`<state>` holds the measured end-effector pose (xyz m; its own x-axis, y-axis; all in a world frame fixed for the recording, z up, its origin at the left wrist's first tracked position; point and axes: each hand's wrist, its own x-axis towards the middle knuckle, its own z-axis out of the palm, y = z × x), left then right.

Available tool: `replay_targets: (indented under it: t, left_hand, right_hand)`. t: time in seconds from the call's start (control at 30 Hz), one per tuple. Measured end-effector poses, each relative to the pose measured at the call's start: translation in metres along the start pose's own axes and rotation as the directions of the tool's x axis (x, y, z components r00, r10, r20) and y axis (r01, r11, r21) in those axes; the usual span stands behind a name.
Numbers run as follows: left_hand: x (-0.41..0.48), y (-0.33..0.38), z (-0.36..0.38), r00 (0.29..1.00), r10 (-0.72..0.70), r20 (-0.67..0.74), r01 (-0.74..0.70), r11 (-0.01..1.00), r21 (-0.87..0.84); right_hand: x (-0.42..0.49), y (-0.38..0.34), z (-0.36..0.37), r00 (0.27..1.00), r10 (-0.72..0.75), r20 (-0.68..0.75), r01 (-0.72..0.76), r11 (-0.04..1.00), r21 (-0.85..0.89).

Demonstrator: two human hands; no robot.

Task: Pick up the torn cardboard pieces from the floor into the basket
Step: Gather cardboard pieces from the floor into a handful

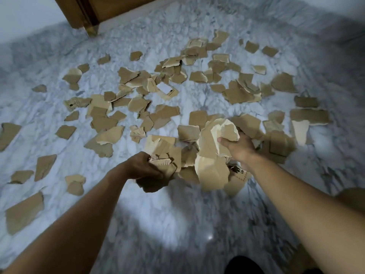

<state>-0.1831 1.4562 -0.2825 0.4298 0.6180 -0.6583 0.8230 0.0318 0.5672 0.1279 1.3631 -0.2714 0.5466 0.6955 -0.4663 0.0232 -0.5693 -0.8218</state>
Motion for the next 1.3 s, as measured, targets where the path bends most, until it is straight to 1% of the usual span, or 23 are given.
replay_targets:
  t: [0.1, 0.13, 0.2, 0.27, 0.37, 0.43, 0.5, 0.6, 0.73, 0.8, 0.9, 1.0, 1.07, 1.13, 1.2, 1.3]
  left_hand:
    - [0.011, 0.033, 0.011, 0.997, 0.037, 0.065, -0.037, 0.999, 0.003]
    - [0.016, 0.043, 0.016, 0.995, 0.053, 0.080, -0.052, 0.999, -0.017]
    - [0.025, 0.058, 0.028, 0.992, 0.083, 0.096, -0.071, 0.990, -0.121]
    - [0.032, 0.070, 0.041, 0.985, 0.122, 0.122, -0.094, 0.972, -0.213]
    - [0.036, 0.083, 0.062, 0.978, 0.115, 0.177, -0.059, 0.953, -0.296]
    - [0.038, 0.088, 0.072, 0.975, 0.120, 0.186, -0.042, 0.925, -0.378]
    - [0.037, 0.092, 0.073, 0.976, 0.115, 0.186, -0.024, 0.901, -0.433]
    - [0.033, 0.090, 0.065, 0.968, 0.127, 0.218, -0.020, 0.900, -0.435]
    - [0.021, 0.075, 0.048, 0.970, 0.115, 0.215, 0.015, 0.853, -0.522]
    - [0.016, 0.065, 0.044, 0.974, 0.143, 0.175, -0.017, 0.819, -0.574]
    - [0.011, 0.054, 0.041, 0.980, 0.180, 0.084, -0.086, 0.766, -0.637]
    - [0.006, 0.050, 0.038, 0.983, 0.178, 0.047, -0.111, 0.774, -0.624]
    - [0.006, 0.043, 0.033, 0.996, 0.092, 0.017, -0.060, 0.773, -0.631]
    - [0.007, 0.033, 0.029, 1.000, 0.026, -0.001, -0.020, 0.767, -0.642]
    - [0.005, 0.029, 0.023, 0.999, 0.038, 0.004, -0.026, 0.762, -0.647]
    - [-0.007, 0.032, 0.012, 0.989, 0.133, 0.061, -0.068, 0.789, -0.611]
  right_hand:
    - [0.000, 0.007, -0.004, 0.998, -0.069, -0.009, 0.067, 0.988, -0.140]
    - [0.003, 0.011, -0.007, 0.997, -0.075, -0.017, 0.070, 0.982, -0.176]
    - [0.007, 0.018, -0.013, 0.997, -0.072, -0.024, 0.065, 0.976, -0.209]
    - [0.010, 0.027, -0.022, 0.998, -0.053, -0.039, 0.045, 0.982, -0.183]
    - [0.013, 0.044, -0.029, 0.997, 0.050, -0.060, -0.054, 0.997, -0.057]
    - [0.012, 0.052, -0.027, 0.987, 0.163, -0.008, -0.163, 0.987, -0.001]
    - [0.010, 0.058, -0.021, 0.961, 0.258, 0.101, -0.264, 0.964, 0.046]
    - [0.002, 0.054, -0.006, 0.929, 0.305, 0.210, -0.334, 0.934, 0.123]
    - [-0.008, 0.040, 0.009, 0.885, 0.302, 0.354, -0.370, 0.918, 0.141]
    - [-0.010, 0.035, 0.017, 0.858, 0.279, 0.431, -0.375, 0.914, 0.154]
    - [-0.014, 0.028, 0.032, 0.836, 0.248, 0.490, -0.380, 0.905, 0.190]
    - [-0.017, 0.028, 0.039, 0.797, 0.268, 0.542, -0.410, 0.899, 0.158]
    - [-0.023, 0.027, 0.042, 0.760, 0.286, 0.583, -0.437, 0.890, 0.132]
    - [-0.029, 0.022, 0.043, 0.739, 0.285, 0.610, -0.448, 0.885, 0.129]
    - [-0.032, 0.018, 0.046, 0.736, 0.268, 0.622, -0.440, 0.888, 0.138]
    - [-0.037, 0.006, 0.050, 0.748, 0.257, 0.612, -0.404, 0.908, 0.113]
